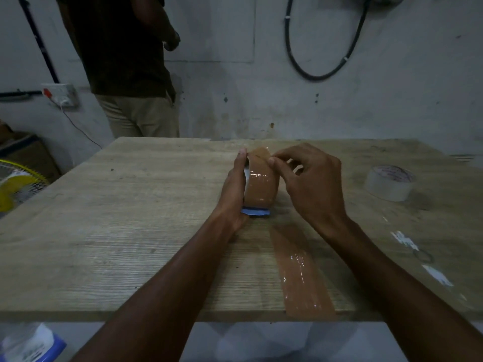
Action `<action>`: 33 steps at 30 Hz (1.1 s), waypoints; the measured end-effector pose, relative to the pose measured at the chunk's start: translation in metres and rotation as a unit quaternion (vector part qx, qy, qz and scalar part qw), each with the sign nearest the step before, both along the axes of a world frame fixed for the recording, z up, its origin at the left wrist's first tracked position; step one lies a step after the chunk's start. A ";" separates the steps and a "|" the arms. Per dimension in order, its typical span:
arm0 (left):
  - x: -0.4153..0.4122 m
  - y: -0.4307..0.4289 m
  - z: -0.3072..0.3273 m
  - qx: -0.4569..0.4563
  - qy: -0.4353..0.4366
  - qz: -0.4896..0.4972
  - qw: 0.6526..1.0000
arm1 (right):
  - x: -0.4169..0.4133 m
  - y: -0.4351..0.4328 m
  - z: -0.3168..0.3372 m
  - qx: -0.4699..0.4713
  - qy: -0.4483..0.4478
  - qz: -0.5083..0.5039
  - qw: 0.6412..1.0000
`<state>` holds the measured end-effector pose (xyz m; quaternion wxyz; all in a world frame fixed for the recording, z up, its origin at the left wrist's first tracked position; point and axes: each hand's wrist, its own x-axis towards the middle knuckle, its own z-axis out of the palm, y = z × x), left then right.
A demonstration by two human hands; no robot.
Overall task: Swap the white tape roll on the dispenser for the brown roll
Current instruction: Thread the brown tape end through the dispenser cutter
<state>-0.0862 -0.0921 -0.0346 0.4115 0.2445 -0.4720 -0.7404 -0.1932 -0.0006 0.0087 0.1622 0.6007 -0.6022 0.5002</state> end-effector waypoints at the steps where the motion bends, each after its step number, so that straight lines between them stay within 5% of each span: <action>1: 0.000 0.000 0.000 0.001 0.000 0.002 1.000 | 0.000 -0.001 0.002 0.005 0.012 -0.003 1.000; 6: 0.002 0.002 0.003 -0.001 -0.004 -0.023 1.000 | -0.005 -0.001 0.019 0.074 0.016 -0.004 0.997; 16: 0.004 0.009 0.008 0.005 -0.002 -0.080 0.997 | -0.029 -0.008 0.035 0.139 -0.145 0.064 0.977; 26: 0.002 0.009 0.006 0.017 0.020 -0.100 0.995 | -0.038 0.001 0.039 0.166 -0.437 0.243 0.850; 33: 0.000 0.010 0.005 0.003 0.012 -0.085 0.996 | -0.029 -0.003 0.035 0.175 -0.354 0.200 0.897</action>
